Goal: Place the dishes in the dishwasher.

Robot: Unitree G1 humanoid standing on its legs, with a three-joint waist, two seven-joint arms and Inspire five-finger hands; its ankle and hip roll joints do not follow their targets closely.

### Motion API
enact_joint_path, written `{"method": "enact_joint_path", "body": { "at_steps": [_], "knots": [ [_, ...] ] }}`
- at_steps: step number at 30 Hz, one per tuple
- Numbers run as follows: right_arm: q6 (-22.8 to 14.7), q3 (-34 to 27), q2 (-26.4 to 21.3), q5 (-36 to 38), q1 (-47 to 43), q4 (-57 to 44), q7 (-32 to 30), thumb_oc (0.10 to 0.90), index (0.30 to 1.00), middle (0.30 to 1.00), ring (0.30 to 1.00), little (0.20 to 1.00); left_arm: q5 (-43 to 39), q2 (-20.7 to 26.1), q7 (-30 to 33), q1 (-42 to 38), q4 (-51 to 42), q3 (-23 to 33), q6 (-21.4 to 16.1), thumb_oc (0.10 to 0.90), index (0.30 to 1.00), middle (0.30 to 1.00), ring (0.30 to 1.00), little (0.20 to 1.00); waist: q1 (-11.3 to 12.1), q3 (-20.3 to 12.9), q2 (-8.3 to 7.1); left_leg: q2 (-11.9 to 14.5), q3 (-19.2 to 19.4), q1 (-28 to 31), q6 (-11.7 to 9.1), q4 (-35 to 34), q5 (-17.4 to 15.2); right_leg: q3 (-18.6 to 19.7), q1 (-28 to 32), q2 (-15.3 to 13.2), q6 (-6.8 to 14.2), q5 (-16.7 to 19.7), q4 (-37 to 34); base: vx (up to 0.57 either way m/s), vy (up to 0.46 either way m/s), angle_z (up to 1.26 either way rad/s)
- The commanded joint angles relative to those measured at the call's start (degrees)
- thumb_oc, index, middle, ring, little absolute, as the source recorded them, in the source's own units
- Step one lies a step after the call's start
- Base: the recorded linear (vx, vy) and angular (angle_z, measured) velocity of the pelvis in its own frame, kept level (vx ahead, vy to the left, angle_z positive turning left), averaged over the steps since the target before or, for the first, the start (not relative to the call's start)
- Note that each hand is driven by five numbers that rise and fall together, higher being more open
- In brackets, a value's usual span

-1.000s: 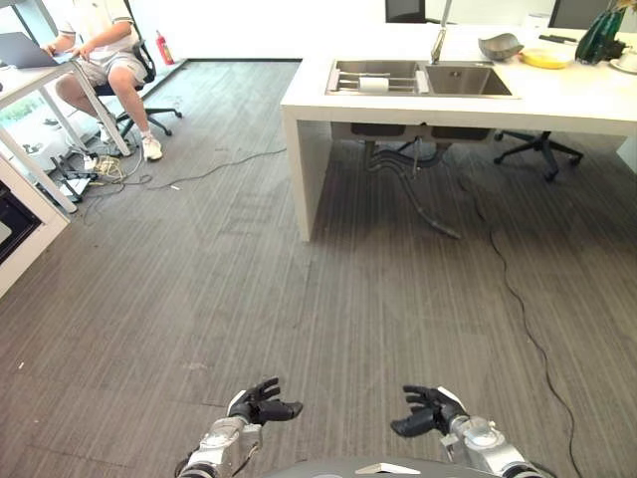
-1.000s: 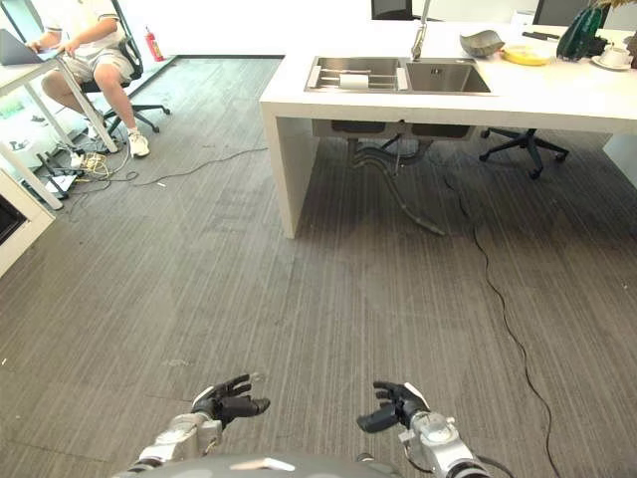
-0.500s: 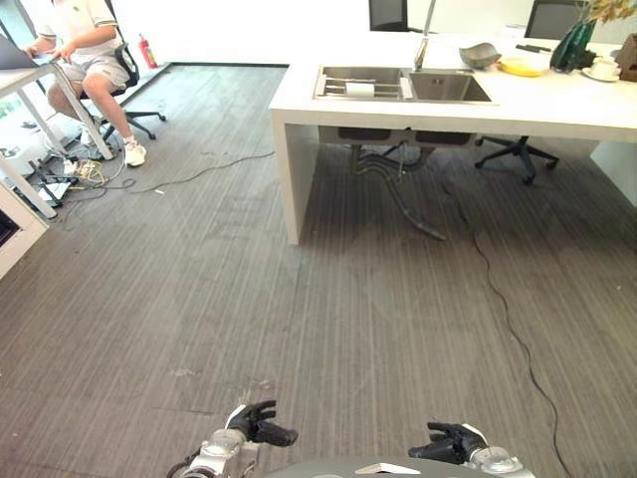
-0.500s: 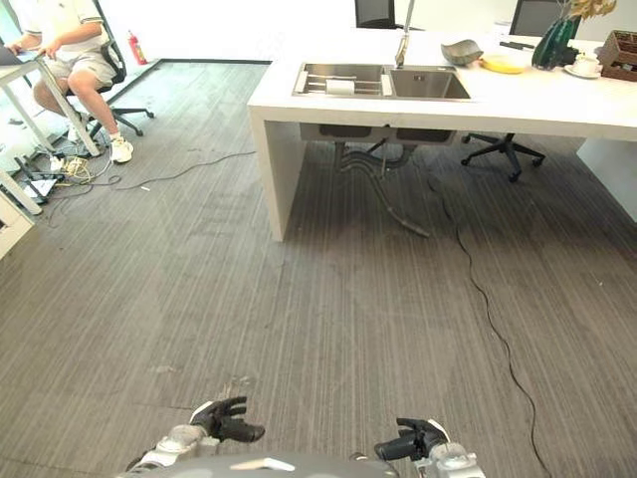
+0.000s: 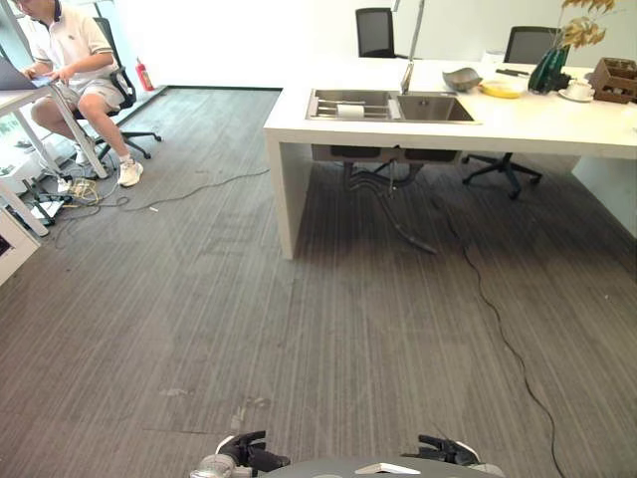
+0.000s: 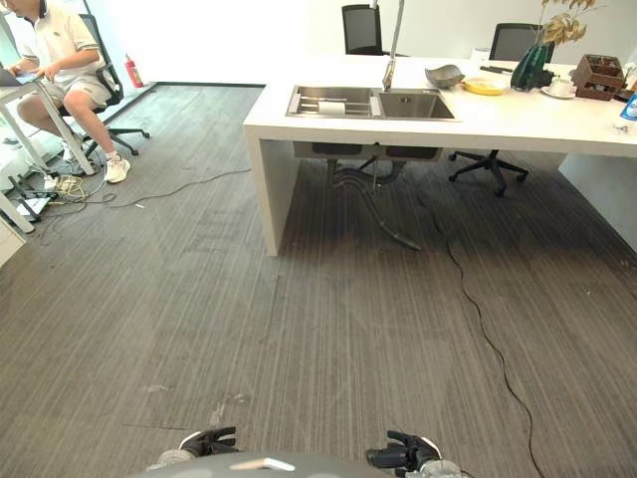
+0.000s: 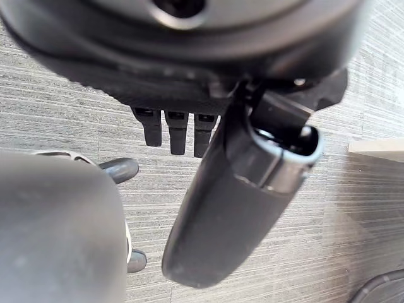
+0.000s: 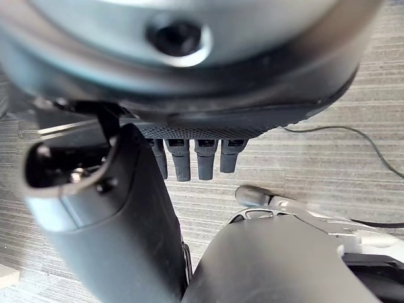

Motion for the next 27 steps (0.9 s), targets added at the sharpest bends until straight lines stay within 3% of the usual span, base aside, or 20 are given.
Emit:
{"method": "enact_joint_path", "body": {
  "at_steps": [1,9,13,23,24,25,27],
  "knots": [
    [-0.3,1.2,-1.0,0.5,-3.9,4.1,1.1,0.8,0.9,0.9,0.9,0.9,-0.6,-2.1,-0.5,-4.2,3.1,-1.4,-1.1,0.8,0.9,0.9,0.9,0.9,-0.2,1.1,-0.18,2.1,-0.3,-0.1,-4.5,0.5,-1.9,0.0,0.8,-3.6,4.9,-4.4,0.9,0.04,0.007,-0.01],
    [-0.5,1.9,-1.6,0.1,-5.4,3.5,0.9,0.8,0.9,0.9,0.9,0.9,-3.2,-0.8,0.2,-5.6,-0.3,-1.8,-2.0,0.8,0.9,0.9,0.9,0.9,-0.4,0.9,-0.2,1.8,0.2,0.6,-4.2,0.5,-2.3,0.4,1.1,-3.7,5.0,-4.1,0.9,0.01,0.004,0.0],
    [-0.5,1.4,-1.5,1.2,-7.0,2.9,0.7,0.8,0.9,0.9,0.9,0.9,-9.2,-1.6,-0.7,-6.2,-2.0,-0.3,-1.7,0.8,0.9,0.9,0.9,0.9,-0.5,1.0,-0.24,1.3,0.5,1.0,-3.8,0.5,-2.7,0.7,1.2,-4.1,5.3,-3.7,0.9,0.04,0.03,-0.05],
    [-0.1,2.2,-1.6,1.7,-10.2,1.3,0.6,0.8,0.9,0.9,0.9,0.9,-6.8,-1.9,-0.3,-8.3,-3.0,-2.8,-2.1,0.8,0.9,0.9,0.9,0.9,-0.5,1.4,-0.31,-0.8,0.8,0.6,-2.1,0.5,-4.2,1.9,0.2,-5.6,6.2,-2.1,1.4,0.06,0.081,-0.1],
    [0.1,2.6,-1.6,1.3,-10.4,1.0,0.8,0.8,0.9,0.9,0.9,0.9,-3.2,-1.9,0.5,-8.7,-3.5,-4.5,-2.3,0.8,0.9,0.9,0.9,0.9,-0.4,2.4,-0.16,-2.2,0.4,1.1,-0.6,0.5,-5.2,3.3,-1.8,-7.0,6.7,-2.7,6.3,0.07,0.145,-0.11],
    [0.1,2.6,-1.6,1.3,-10.4,1.0,0.8,0.8,0.9,0.9,0.9,0.9,-3.2,-1.9,0.5,-8.8,-3.5,-4.5,-2.3,0.8,0.9,0.9,0.9,0.9,-0.3,2.2,-0.17,-2.2,0.5,0.9,-0.6,0.5,-5.1,3.3,-2.1,-7.0,6.7,-2.7,6.3,0.1,0.214,-0.14],
    [0.2,2.4,-1.6,1.3,-10.3,1.1,1.0,0.8,0.9,0.9,0.9,0.9,-2.1,-1.9,0.8,-8.9,-3.9,-5.1,-2.2,0.8,0.9,0.9,0.9,0.9,-0.1,3.3,0.14,-3.4,-0.1,1.6,0.8,0.5,-5.7,4.1,-4.0,-8.1,6.8,-4.0,12.7,0.07,0.17,-0.08]
  ]
}}
